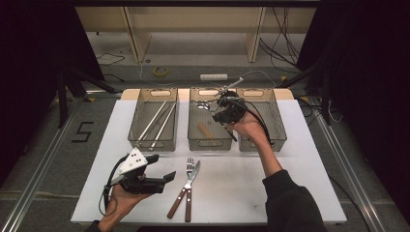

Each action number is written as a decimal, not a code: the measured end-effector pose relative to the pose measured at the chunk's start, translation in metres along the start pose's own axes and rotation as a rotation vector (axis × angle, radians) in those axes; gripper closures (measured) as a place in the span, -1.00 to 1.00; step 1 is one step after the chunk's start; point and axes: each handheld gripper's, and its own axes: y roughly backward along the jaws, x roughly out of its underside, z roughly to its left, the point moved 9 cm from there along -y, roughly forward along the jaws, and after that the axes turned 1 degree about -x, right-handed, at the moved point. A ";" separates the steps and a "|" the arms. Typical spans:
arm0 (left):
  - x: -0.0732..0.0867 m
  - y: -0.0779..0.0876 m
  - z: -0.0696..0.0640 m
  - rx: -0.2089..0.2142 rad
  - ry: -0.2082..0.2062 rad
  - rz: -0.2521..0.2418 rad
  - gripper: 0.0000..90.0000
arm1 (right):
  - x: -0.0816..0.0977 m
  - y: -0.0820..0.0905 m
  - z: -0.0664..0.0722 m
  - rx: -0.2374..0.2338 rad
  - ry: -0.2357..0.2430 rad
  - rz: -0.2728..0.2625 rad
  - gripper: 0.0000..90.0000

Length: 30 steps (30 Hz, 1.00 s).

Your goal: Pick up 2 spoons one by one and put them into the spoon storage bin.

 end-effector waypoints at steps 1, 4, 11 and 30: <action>0.000 0.000 0.000 0.000 0.000 0.000 -0.66 | -0.001 -0.001 -0.001 0.004 -0.001 0.001 0.91; -0.001 0.000 0.000 0.000 0.000 -0.004 -0.66 | -0.003 -0.003 -0.003 0.005 -0.014 -0.001 0.91; 0.000 0.000 0.000 -0.001 -0.003 -0.001 -0.66 | -0.011 -0.011 -0.007 0.027 -0.030 0.005 0.91; -0.001 0.000 -0.001 0.003 -0.006 -0.006 -0.66 | -0.026 -0.038 -0.019 0.090 -0.070 0.025 0.91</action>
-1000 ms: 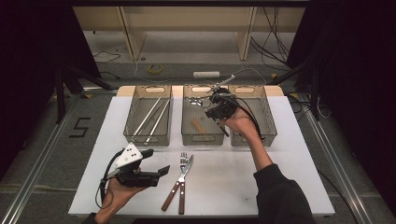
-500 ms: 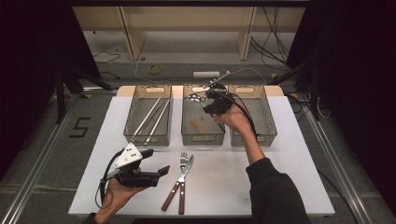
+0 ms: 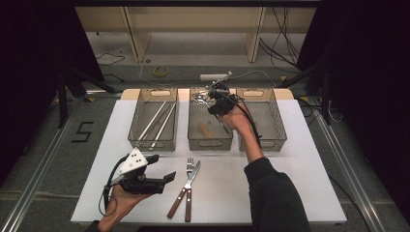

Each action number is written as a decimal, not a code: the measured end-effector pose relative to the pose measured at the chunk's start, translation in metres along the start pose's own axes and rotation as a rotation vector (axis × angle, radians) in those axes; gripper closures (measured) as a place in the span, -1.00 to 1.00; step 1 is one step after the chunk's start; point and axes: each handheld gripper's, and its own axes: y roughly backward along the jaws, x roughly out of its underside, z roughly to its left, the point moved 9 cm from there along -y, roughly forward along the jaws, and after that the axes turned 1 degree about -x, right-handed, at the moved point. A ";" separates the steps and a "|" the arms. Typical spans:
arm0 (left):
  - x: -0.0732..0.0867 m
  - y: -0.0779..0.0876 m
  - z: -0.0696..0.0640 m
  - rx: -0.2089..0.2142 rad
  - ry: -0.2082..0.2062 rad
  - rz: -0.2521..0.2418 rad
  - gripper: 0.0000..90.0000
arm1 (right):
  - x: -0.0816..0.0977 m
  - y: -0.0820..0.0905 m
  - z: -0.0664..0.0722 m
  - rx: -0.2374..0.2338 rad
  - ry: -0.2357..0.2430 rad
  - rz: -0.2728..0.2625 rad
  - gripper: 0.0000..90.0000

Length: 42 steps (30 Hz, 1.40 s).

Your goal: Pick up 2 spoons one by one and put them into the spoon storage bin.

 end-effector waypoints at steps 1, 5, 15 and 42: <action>0.000 0.000 0.000 0.001 -0.001 0.000 -0.66 | -0.001 -0.002 -0.001 0.006 -0.003 0.002 0.91; 0.000 0.000 -0.001 0.002 -0.001 0.000 -0.66 | -0.003 -0.007 -0.004 0.019 -0.015 0.002 0.91; 0.000 0.000 -0.001 0.004 0.000 0.000 -0.66 | -0.002 -0.017 -0.009 0.041 -0.038 0.008 0.90; 0.001 0.000 -0.003 0.010 -0.003 0.005 -0.66 | 0.013 -0.044 0.002 -0.001 -0.055 0.071 0.60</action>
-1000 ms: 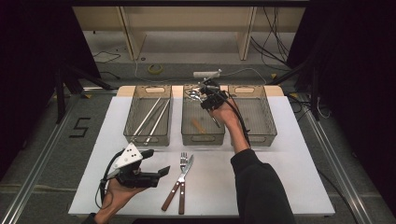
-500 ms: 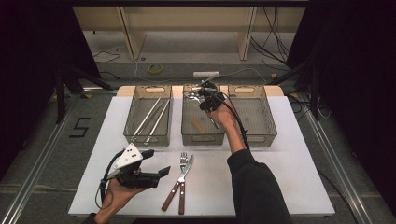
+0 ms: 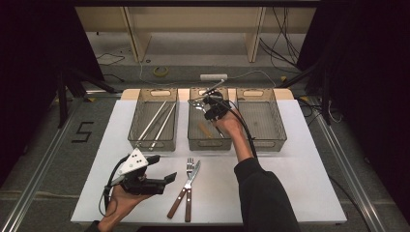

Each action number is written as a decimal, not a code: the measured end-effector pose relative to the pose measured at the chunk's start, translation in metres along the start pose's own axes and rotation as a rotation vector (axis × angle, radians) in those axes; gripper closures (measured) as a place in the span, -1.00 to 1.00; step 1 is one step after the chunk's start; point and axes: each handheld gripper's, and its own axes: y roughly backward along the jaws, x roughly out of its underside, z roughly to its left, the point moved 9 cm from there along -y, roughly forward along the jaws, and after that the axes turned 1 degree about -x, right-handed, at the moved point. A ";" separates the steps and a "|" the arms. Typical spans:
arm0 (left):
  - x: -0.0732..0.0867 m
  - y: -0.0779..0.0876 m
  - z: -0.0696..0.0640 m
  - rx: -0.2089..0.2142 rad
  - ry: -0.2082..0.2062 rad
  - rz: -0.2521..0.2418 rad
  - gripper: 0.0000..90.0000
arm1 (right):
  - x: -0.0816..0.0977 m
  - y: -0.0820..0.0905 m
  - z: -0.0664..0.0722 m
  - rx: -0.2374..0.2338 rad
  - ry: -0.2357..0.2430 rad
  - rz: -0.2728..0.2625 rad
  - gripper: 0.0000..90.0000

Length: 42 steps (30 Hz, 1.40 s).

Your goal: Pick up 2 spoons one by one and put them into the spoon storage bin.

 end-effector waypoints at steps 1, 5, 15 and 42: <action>0.000 0.000 0.000 0.001 0.001 -0.002 -0.66 | 0.002 -0.001 0.002 -0.017 0.004 0.021 0.55; 0.000 0.000 0.000 0.000 -0.001 0.004 -0.66 | 0.001 0.003 0.003 -0.039 -0.004 0.008 0.48; 0.001 -0.001 0.000 0.004 0.003 0.009 -0.66 | 0.003 0.019 0.006 -0.063 0.011 -0.026 0.21; 0.029 -0.016 -0.016 0.014 0.042 0.260 -0.56 | 0.080 0.109 0.050 -0.163 0.128 -0.297 -0.13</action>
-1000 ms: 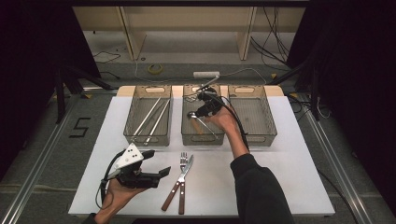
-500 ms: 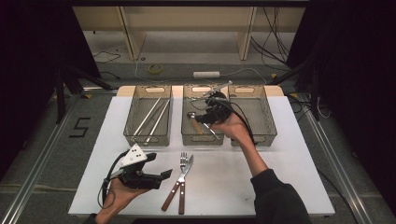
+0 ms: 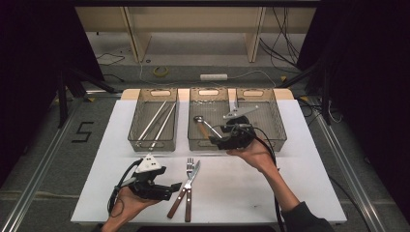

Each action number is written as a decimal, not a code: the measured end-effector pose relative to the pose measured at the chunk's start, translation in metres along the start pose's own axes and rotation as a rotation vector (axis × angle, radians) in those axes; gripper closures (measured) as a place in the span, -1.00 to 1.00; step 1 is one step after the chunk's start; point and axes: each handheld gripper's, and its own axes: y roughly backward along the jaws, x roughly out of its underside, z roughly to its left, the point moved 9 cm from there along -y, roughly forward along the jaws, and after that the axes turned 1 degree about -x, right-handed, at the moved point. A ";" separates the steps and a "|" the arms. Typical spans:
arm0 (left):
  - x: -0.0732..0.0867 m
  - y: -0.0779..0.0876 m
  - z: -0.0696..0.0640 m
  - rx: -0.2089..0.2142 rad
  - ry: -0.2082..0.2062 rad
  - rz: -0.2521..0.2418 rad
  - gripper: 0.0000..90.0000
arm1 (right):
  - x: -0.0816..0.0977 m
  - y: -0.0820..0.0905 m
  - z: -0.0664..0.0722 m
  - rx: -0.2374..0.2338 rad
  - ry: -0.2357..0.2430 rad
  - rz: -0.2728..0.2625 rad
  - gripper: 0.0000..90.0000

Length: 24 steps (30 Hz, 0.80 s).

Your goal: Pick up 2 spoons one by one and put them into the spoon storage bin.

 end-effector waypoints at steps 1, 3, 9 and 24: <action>0.001 -0.001 -0.001 0.000 -0.001 0.010 -0.55 | 0.003 0.003 0.002 -0.002 0.001 -0.011 -0.14; 0.003 -0.002 -0.002 -0.009 -0.002 0.030 -0.54 | 0.009 0.008 0.006 -0.005 0.005 -0.026 -0.15; 0.010 -0.006 -0.006 -0.005 -0.007 0.096 -0.50 | 0.031 0.019 0.012 -0.018 -0.004 -0.059 -0.16; 0.023 -0.012 -0.015 0.016 -0.023 0.195 -0.30 | 0.075 0.030 0.017 -0.013 -0.044 -0.087 -0.26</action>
